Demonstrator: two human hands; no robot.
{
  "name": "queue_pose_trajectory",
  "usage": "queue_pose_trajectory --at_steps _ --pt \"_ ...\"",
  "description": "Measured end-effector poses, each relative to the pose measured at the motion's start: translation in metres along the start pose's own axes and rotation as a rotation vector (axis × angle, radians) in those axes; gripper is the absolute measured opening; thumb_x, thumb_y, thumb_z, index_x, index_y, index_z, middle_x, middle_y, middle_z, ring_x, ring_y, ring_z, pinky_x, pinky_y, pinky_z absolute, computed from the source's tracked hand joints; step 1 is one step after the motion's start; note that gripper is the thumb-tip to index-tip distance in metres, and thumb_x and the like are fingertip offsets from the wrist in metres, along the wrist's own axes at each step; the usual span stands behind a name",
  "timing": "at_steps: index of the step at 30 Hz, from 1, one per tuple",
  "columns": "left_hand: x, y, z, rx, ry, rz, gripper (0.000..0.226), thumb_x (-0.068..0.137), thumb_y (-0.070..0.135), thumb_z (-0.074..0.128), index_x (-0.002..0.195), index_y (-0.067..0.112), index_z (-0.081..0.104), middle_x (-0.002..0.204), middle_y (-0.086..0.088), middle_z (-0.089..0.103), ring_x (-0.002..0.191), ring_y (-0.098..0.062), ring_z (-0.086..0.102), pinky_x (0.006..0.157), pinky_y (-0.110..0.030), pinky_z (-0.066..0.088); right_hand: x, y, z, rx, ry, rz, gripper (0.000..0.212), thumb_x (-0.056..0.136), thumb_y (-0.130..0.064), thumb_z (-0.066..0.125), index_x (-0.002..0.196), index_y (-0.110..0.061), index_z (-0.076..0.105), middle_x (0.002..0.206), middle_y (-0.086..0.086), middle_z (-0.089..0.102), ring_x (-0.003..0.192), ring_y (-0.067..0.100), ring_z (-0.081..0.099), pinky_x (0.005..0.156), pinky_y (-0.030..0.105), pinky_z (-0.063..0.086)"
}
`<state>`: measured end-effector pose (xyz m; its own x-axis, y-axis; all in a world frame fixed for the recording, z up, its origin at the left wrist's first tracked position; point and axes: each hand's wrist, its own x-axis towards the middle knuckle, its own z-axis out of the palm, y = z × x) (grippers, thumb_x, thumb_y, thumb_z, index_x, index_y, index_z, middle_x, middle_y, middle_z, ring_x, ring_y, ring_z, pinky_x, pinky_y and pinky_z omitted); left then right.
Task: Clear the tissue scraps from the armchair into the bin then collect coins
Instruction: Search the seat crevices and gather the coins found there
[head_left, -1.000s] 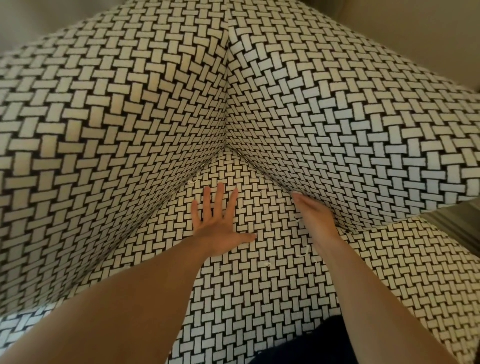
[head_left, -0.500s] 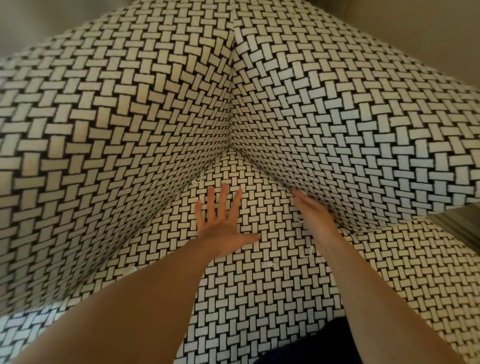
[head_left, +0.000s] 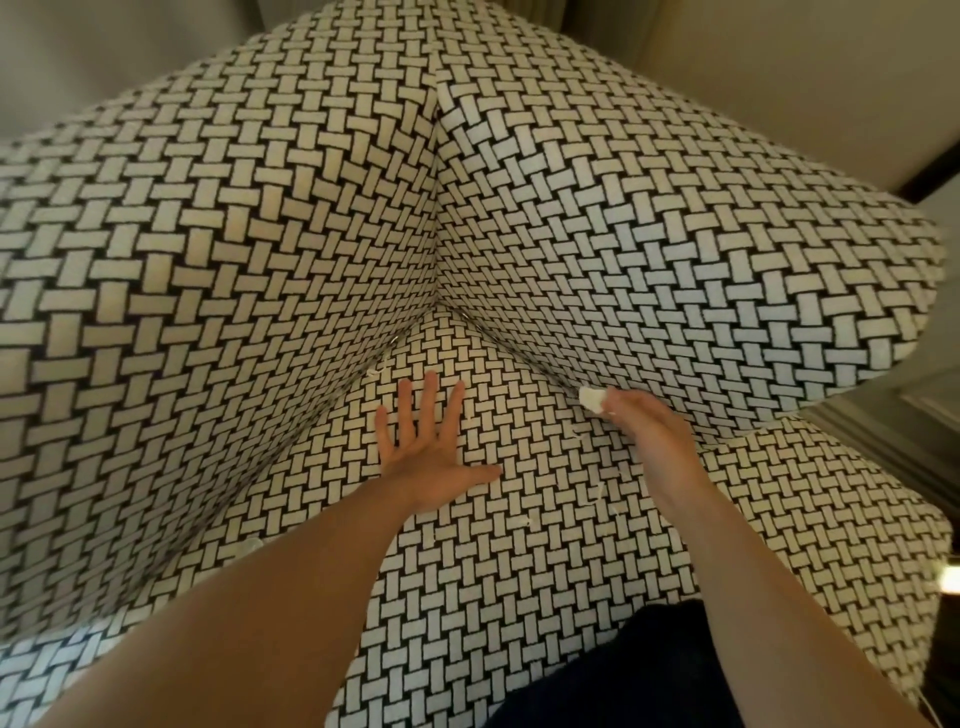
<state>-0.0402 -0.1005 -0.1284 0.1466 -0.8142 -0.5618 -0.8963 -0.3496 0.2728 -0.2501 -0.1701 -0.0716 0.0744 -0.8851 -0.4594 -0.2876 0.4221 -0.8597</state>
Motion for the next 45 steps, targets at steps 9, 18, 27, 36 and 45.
queue_pose_trajectory --at_steps 9,18,27,36,45 --pt "-0.011 -0.007 0.008 -0.099 0.238 0.116 0.100 0.077 0.069 0.054 0.146 0.040 -0.012 0.151 0.004 -0.032 0.137 -0.023 -0.035 0.106 -0.047 -0.024 -0.052 0.003 -0.019 -0.233 0.145 -0.169 0.032 0.090 -0.008 0.057 0.070 -0.015 0.033 0.068 -0.003 0.040 0.056 0.005 0.041 0.052 0.015 0.036" --pt "-0.012 -0.028 -0.027 -0.307 0.543 -0.107 0.066 0.086 0.028 0.063 0.143 0.035 0.032 0.154 -0.010 0.008 0.140 -0.032 0.006 0.115 -0.050 0.014 -0.071 0.003 -0.009 -0.318 -0.079 -0.260 0.029 0.091 -0.021 0.059 0.117 -0.018 0.047 0.094 -0.006 0.068 0.083 -0.003 0.063 0.062 0.004 0.044" --pt "0.011 -0.017 -0.048 -0.432 0.123 -0.331 0.084 0.086 0.054 0.052 0.150 0.034 0.002 0.158 0.006 -0.009 0.142 -0.034 -0.012 0.115 -0.053 -0.006 -0.063 0.010 -0.004 -0.462 -0.089 -0.269 0.024 0.089 -0.024 0.063 0.112 -0.022 0.057 0.098 -0.006 0.065 0.092 0.015 0.065 0.076 0.022 0.050" --pt "-0.001 -0.016 -0.050 -0.651 0.348 -0.202 0.062 0.089 0.037 0.055 0.144 0.021 0.034 0.151 -0.003 0.032 0.139 -0.027 0.024 0.116 -0.046 0.018 -0.051 0.016 0.002 -0.402 -0.092 -0.271 0.021 0.090 -0.021 0.061 0.111 -0.021 0.058 0.096 -0.007 0.064 0.084 0.000 0.060 0.065 0.011 0.042" --pt "-0.074 0.060 -0.019 -1.303 0.300 -0.073 0.012 0.085 0.016 0.067 0.092 0.025 0.068 0.112 0.005 0.067 0.107 -0.009 0.058 0.100 -0.023 0.037 -0.061 0.009 -0.006 -0.203 -0.030 -0.288 0.019 0.090 -0.029 0.060 0.108 -0.023 0.065 0.098 -0.005 0.068 0.093 0.011 0.064 0.084 0.023 0.051"
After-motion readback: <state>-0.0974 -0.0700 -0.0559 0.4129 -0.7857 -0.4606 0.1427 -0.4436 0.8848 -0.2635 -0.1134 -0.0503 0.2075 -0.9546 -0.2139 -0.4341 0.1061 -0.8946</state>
